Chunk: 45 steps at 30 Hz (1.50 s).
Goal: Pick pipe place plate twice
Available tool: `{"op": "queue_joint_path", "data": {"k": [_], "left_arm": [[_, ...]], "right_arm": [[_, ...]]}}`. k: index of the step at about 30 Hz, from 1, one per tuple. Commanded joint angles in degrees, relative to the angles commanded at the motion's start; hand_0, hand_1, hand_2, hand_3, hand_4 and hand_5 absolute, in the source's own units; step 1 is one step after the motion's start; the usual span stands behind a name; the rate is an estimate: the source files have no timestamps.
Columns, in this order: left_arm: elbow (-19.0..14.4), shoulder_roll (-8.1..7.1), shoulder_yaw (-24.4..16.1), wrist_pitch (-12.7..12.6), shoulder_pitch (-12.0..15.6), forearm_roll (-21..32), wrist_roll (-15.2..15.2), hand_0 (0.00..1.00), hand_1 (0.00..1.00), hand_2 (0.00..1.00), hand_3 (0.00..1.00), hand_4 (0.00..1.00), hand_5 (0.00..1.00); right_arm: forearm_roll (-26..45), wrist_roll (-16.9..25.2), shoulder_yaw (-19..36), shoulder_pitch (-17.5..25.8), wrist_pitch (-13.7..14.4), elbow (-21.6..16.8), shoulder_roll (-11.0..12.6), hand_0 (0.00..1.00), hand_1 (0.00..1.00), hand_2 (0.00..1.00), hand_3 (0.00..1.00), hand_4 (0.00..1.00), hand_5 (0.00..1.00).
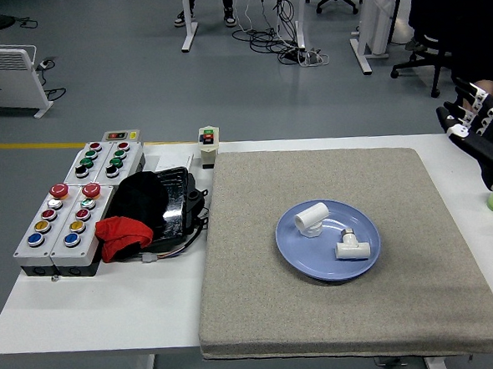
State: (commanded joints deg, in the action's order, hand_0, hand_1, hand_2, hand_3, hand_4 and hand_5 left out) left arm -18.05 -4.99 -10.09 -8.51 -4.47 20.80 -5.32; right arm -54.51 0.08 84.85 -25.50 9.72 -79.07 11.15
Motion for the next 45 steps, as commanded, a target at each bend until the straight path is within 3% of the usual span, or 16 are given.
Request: {"op": "queue_joint_path", "data": {"k": [1,6,7,11,14,23,45], "left_arm": [[0.0,-0.01,0.0,0.0,0.0,-0.1,0.0,0.706,0.695,0.726,0.687,0.388,0.998],[0.0,-0.06,-0.1,0.0,-0.3,-0.3,0.0,0.706,0.695,0.726,0.687,0.388,0.998],[0.0,-0.08,-0.2,0.0,-0.4,-0.4,0.0,0.706,0.695,0.726,0.688,0.389,0.998],[-0.1,-0.05,-0.2,0.0,-0.5,-0.6,-0.1,0.706,0.695,0.726,0.688,0.389,0.998],[-0.2,0.03,-0.1,0.0,-0.4,-0.6,-0.3,0.705,0.695,0.726,0.689,0.388,0.998],[-0.1,0.12,0.4,0.1,-0.2,-0.6,-0.2,0.706,0.695,0.726,0.689,0.387,0.998],[-0.2,0.01,0.1,0.0,0.0,-1.1,-0.5,0.706,0.694,0.725,0.690,0.395,0.998]], "right_arm": [[1.9,0.3,1.4,1.0,-0.1,-0.3,-0.4,0.851,0.806,0.882,0.821,0.598,0.626],[14.2,2.6,8.1,5.6,0.6,-0.7,-1.7,0.851,0.806,0.882,0.821,0.598,0.626],[16.8,3.2,9.3,6.6,0.8,-0.6,-2.0,0.859,0.812,0.905,0.892,0.577,0.675],[21.7,7.9,12.8,9.2,1.0,-0.5,-3.6,0.859,0.812,0.905,0.892,0.577,0.675],[21.9,9.6,15.9,11.2,0.4,-0.6,-4.8,0.897,0.834,0.949,0.939,0.569,0.687],[21.8,7.8,16.3,14.0,-0.4,0.0,-4.5,0.886,0.831,0.946,0.926,0.571,0.678],[23.1,7.6,16.7,14.7,2.0,0.3,-4.3,0.876,0.817,0.913,0.881,0.570,0.669]]}}
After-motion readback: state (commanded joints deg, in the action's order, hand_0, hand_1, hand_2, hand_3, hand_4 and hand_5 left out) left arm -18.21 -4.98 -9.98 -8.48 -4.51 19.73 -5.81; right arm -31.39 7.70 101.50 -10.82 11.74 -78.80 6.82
